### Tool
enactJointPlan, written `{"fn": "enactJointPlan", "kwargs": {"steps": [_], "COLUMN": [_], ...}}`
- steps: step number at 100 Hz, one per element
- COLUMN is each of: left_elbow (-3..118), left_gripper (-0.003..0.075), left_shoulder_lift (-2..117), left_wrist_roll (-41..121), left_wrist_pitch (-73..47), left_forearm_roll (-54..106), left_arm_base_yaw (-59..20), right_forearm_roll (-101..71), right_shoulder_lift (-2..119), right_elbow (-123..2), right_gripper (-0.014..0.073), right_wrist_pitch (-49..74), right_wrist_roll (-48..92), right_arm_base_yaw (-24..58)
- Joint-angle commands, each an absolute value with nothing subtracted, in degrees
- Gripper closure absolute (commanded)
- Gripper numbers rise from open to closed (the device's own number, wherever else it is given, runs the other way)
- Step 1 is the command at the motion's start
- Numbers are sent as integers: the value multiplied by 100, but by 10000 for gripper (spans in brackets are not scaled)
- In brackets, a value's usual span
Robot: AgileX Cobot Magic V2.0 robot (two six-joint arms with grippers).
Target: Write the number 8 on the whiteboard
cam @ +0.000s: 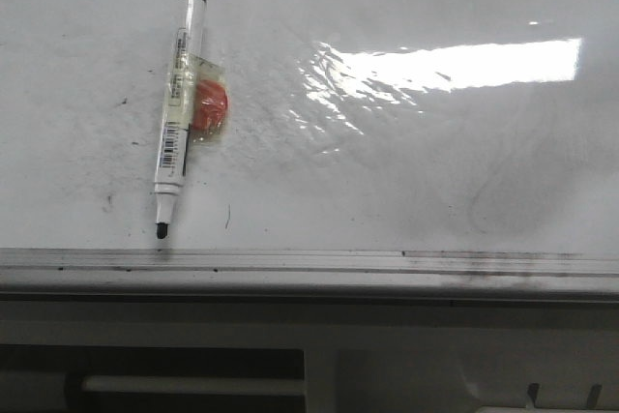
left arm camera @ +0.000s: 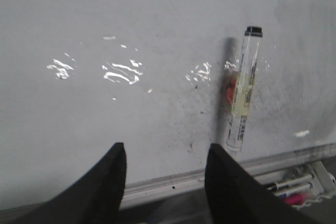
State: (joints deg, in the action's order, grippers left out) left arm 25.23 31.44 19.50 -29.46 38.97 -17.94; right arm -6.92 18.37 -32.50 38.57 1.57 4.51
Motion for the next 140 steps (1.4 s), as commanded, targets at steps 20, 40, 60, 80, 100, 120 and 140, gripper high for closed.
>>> {"fn": "enactJointPlan", "kwargs": {"steps": [20, 40, 60, 80, 100, 120, 140], "left_elbow": [2788, 3161, 3411, 3589, 3602, 3648, 3634], "left_gripper": [406, 405, 407, 409, 654, 740, 740], "left_shoulder_lift": [4335, 5129, 5977, 6569, 6828, 6591, 5789], "left_wrist_roll": [2010, 2010, 2010, 2010, 2010, 2353, 5814], "left_wrist_pitch": [-2155, -1439, -708, -581, -531, -1348, -3123], "left_forearm_roll": [4502, 4612, 4934, 4946, 4946, 4846, 6192], "left_arm_base_yaw": [-2854, -3856, -4427, -4453, -4453, -4453, -4453], "right_forearm_roll": [-727, -727, -727, -727, -746, -1396, -3577], "right_shoulder_lift": [2279, 2673, 2825, 2830, 2830, 2830, 3064], "right_elbow": [-3545, -3545, -3545, -3545, -3545, -3659, -4060], "right_gripper": [176, 176, 176, 176, 178, 177, 177], "right_wrist_pitch": [3079, 2991, 2810, 2811, 2811, 2884, 3994], "right_wrist_roll": [218, 218, 218, 218, 218, 1104, 4169], "right_arm_base_yaw": [802, 907, 907, 907, 907, 1205, 2040]}}
